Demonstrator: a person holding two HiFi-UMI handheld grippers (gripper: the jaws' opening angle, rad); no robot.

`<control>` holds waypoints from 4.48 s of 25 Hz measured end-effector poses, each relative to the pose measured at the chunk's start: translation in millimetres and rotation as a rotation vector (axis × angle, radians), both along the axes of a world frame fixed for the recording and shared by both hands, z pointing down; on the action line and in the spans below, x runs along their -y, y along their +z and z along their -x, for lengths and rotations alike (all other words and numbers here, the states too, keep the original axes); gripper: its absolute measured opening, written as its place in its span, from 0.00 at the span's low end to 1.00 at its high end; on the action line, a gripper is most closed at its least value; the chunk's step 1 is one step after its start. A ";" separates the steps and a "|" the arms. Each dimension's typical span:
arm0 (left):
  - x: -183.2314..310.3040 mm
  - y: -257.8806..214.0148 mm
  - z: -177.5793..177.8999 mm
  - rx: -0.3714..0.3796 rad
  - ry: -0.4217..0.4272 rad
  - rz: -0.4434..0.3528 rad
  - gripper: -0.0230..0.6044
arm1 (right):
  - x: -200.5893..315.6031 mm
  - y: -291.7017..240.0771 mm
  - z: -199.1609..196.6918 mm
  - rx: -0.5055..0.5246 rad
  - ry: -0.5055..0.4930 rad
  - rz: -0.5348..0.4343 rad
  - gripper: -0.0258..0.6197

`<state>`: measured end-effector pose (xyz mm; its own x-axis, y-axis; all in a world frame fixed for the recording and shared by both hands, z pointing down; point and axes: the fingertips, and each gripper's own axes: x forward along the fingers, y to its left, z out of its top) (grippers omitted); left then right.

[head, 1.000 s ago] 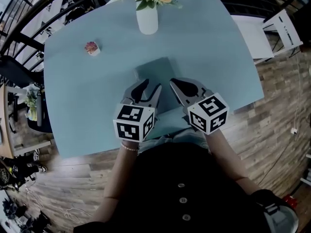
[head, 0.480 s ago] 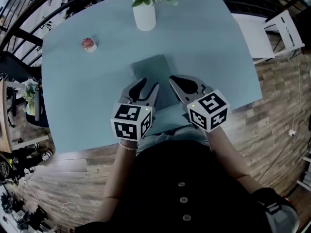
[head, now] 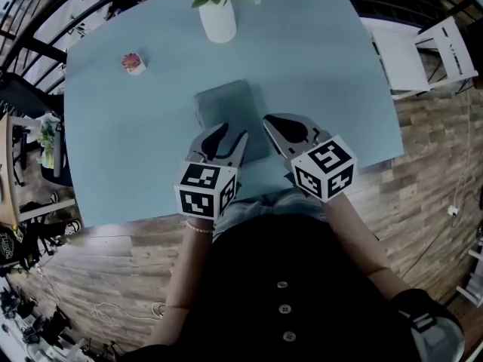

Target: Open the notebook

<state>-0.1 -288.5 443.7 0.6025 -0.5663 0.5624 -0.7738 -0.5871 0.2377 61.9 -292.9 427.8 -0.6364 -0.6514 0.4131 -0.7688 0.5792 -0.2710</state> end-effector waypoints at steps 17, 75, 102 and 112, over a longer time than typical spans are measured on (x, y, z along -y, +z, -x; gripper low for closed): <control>-23.5 20.9 -39.7 0.077 0.056 0.048 0.31 | -14.1 16.0 -42.3 0.029 -0.004 0.056 0.05; -50.1 120.0 -73.3 0.627 0.259 -0.010 0.29 | -67.0 79.7 -87.1 0.077 0.048 0.211 0.04; -47.6 96.9 -69.8 0.505 0.106 -0.006 0.11 | -66.1 75.5 -80.1 0.127 -0.015 0.187 0.04; -48.5 67.5 -60.2 0.415 0.120 -0.036 0.10 | -50.2 62.2 -77.0 0.126 0.047 0.144 0.04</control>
<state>60.1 -240.0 511.2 0.3926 -0.5298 0.7518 -0.7252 -0.6811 -0.1013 138.9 -242.7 490.0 -0.6593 -0.6212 0.4235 -0.7488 0.4918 -0.4444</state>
